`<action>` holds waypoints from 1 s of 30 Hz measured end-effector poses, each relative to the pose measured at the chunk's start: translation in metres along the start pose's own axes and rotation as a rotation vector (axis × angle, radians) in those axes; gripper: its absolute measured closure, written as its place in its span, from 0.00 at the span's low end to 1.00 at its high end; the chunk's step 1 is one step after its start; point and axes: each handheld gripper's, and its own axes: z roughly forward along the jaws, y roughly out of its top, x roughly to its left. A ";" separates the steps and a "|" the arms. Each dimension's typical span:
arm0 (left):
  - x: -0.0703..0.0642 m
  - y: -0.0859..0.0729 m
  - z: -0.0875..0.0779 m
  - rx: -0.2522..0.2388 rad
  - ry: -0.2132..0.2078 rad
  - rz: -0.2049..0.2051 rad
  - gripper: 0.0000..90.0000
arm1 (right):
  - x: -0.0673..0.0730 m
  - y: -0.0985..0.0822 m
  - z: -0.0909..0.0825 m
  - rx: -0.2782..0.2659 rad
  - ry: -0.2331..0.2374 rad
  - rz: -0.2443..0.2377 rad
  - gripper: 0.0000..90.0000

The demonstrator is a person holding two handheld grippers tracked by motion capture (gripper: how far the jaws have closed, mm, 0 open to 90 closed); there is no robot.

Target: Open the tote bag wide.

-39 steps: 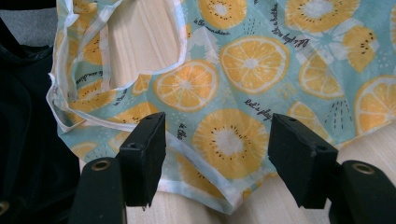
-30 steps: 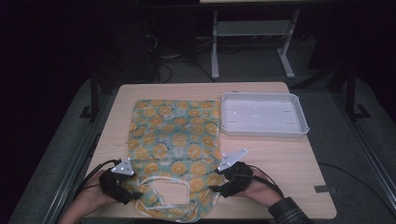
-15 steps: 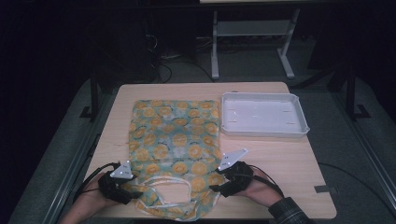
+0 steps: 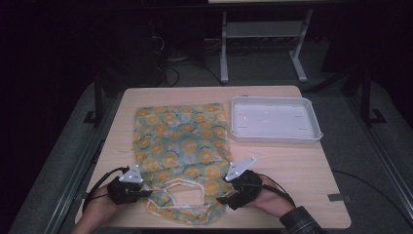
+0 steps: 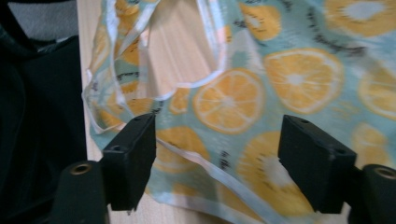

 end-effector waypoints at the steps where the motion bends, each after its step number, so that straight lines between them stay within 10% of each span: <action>1: 0.000 0.000 0.000 0.002 -0.004 -0.001 0.95 | 0.001 0.001 0.003 0.007 0.007 -0.004 0.28; 19: 0.003 -0.002 0.000 -0.014 -0.031 -0.022 0.96 | 0.001 -0.006 0.036 0.127 0.010 -0.133 0.21; 30: 0.005 -0.003 0.000 -0.021 -0.048 -0.041 0.96 | -0.010 -0.006 0.030 0.092 -0.013 -0.108 0.62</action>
